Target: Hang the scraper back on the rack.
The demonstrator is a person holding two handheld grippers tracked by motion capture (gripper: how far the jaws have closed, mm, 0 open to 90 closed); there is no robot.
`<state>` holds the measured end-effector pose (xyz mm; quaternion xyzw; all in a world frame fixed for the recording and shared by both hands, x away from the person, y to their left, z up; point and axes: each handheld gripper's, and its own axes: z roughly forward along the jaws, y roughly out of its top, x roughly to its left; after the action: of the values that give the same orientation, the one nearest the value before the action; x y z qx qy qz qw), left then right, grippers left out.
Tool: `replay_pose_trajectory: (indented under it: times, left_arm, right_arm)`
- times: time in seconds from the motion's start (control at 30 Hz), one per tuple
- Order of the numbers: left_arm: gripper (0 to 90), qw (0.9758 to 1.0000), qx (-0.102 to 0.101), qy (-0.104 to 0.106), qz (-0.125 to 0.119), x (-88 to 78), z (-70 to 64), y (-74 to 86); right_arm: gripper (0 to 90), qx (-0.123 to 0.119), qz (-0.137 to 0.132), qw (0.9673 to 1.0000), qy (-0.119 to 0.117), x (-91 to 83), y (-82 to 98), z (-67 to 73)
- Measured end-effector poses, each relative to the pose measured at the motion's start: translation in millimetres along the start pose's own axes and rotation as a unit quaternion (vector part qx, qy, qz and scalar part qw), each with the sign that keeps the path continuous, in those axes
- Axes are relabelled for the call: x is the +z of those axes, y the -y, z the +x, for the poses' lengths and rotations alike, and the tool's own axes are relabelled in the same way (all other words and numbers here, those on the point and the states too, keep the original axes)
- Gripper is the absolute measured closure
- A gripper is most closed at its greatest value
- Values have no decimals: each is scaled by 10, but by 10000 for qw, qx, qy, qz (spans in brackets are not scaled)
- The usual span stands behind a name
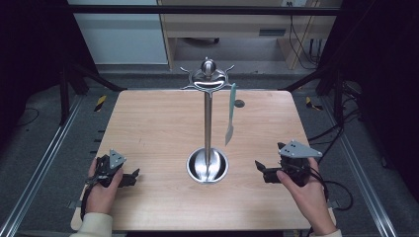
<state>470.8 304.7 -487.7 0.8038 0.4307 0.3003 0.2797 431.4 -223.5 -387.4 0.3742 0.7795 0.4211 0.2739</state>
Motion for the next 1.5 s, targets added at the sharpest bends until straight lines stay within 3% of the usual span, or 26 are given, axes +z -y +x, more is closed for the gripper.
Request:
replay_pose_trajectory:
  times: [0.9, 0.93, 1.5]
  left_arm:
    - [28, 10000, -1, -1, -6, -3, 9, -1]
    - [28, 10000, -3, -3, -13, -4, 9, -2]
    - [28, 10000, -4, 11, -26, -1, 11, -8]
  right_arm:
    - [84, 396, 464, 9980, 156, 418, 552, -189]
    - [84, 352, 437, 9983, 185, 441, 565, -202]
    - [110, 946, 325, 9946, 272, 677, 685, -425]
